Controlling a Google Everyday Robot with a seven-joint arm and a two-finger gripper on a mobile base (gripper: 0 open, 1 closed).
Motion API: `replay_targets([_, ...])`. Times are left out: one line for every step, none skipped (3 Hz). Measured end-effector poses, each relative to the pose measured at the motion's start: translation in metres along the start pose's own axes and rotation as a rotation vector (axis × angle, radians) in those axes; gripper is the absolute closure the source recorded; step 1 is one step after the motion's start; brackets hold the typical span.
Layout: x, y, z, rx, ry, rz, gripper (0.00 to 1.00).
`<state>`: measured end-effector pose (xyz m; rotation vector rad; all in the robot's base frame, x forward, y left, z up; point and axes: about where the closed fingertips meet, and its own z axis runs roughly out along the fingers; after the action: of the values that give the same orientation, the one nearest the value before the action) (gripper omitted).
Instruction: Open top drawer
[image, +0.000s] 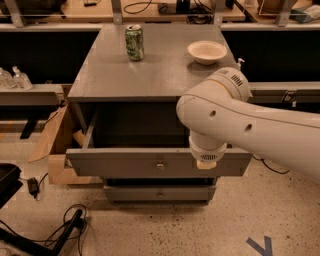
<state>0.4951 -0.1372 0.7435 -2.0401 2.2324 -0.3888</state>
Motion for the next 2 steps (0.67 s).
replay_targets([0.014, -0.026, 0.010, 0.015, -0.103, 0.066, 0.12])
replay_targets([0.003, -0.076, 0.018, 0.065, -0.287, 0.109, 0.00])
